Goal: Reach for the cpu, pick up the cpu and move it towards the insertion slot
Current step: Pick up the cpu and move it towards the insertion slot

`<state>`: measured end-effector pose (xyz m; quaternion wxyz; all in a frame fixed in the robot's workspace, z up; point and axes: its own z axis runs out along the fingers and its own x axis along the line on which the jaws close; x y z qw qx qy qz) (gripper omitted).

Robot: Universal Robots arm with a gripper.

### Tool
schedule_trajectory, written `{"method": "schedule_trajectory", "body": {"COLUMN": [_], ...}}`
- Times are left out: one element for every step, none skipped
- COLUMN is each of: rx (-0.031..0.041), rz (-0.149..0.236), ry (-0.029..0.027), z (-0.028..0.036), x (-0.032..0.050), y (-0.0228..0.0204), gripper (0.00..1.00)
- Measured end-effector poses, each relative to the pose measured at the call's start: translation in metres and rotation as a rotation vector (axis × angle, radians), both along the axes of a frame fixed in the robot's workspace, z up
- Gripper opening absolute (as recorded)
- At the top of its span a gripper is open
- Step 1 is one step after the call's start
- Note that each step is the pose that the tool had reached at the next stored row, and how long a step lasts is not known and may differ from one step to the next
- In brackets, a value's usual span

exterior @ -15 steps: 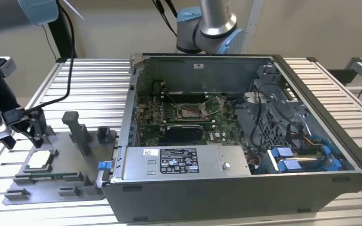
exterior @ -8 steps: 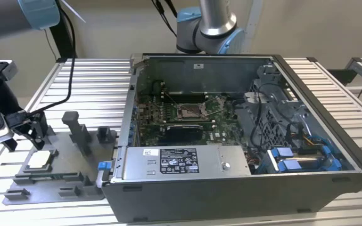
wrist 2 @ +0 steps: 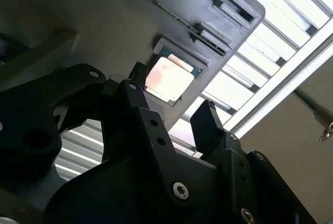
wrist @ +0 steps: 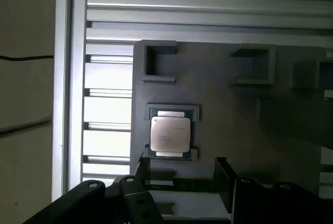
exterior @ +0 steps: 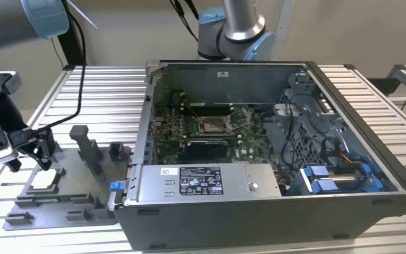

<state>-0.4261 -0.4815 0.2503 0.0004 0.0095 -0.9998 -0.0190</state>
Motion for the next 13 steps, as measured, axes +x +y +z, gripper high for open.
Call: {"method": "schedule_trajectory", "body": {"rx": [0.0000, 0.0000, 0.0000, 0.0000, 0.0000, -0.0001, 0.0000, 0.0000, -0.0001, 0.0000, 0.0000, 0.0000, 0.0000], "rz": [0.000, 0.000, 0.000, 0.000, 0.000, 0.000, 0.000, 0.000, 0.000, 0.000, 0.000, 0.000, 0.000], "ry": [0.0000, 0.0000, 0.0000, 0.0000, 0.0000, 0.0000, 0.0000, 0.0001, 0.0001, 0.0000, 0.0001, 0.0000, 0.0001], "z": [-0.0008, -0.0016, -0.0023, -0.0032, -0.0039, -0.0046, -0.0052, -0.0059, -0.0065, -0.0071, -0.0077, -0.0084, -0.0091], "x": [0.0000, 0.0000, 0.0000, 0.0000, 0.0000, 0.0000, 0.0000, 0.0000, 0.0000, 0.0000, 0.0000, 0.0000, 0.0000], "y": [0.0000, 0.0000, 0.0000, 0.0001, 0.0001, 0.0001, 0.0001, 0.0001, 0.0001, 0.0001, 0.0001, 0.0001, 0.0001], "gripper": [1.00, 1.00, 1.00, 1.00, 1.00, 1.00, 1.00, 1.00, 1.00, 1.00, 1.00, 1.00, 1.00]}}
